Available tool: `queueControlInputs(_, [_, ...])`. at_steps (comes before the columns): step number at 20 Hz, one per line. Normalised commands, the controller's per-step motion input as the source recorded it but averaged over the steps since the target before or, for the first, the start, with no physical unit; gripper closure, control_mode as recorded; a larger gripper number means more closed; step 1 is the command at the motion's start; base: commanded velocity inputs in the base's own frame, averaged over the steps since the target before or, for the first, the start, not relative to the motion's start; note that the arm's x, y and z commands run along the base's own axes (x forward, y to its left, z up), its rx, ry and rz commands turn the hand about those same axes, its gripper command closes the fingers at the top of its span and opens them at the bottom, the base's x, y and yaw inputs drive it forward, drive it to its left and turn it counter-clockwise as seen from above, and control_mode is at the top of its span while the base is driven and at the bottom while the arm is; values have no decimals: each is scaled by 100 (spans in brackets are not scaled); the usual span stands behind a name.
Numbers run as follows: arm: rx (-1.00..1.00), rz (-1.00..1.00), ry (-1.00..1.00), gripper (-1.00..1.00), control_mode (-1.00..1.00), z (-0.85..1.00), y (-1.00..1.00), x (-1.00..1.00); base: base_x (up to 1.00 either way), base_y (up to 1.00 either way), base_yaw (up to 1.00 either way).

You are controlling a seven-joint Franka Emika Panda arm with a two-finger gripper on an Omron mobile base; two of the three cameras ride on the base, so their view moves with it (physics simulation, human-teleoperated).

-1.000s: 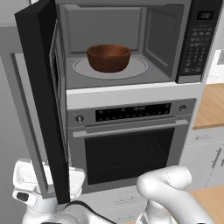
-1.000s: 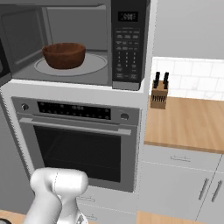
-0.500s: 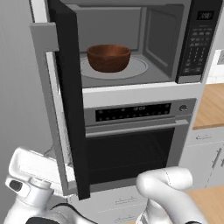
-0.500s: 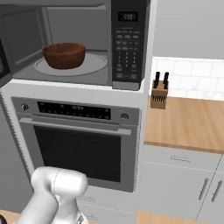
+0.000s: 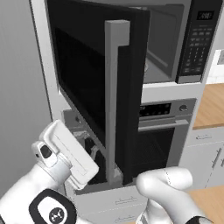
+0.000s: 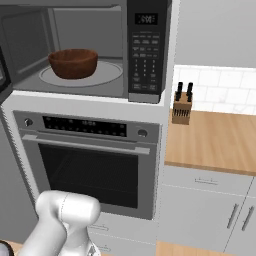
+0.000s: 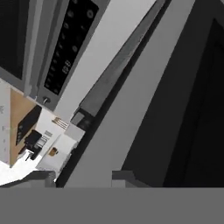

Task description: Open the microwave, place the bowl with waffle inside the microwave, then close the microwave door and turn it on.

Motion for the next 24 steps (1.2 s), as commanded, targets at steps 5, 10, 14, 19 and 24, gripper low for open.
queueControlInputs(5, [24, 0, 32, 100, -100, 100, -100, 0, 0, 0, 0])
queueControlInputs(10, [20, 0, 33, 100, -100, 100, -100, 0, 0, 0, 0])
queueControlInputs(14, [25, 0, 25, 100, -100, 100, -100, 0, 0, 0, 0])
queueControlInputs(19, [30, 0, 10, 100, -100, 100, -100, 1, 0, 0, 0])
queueControlInputs(24, [32, 0, 2, 100, -100, 83, -100, 48, 0, 0, 0])
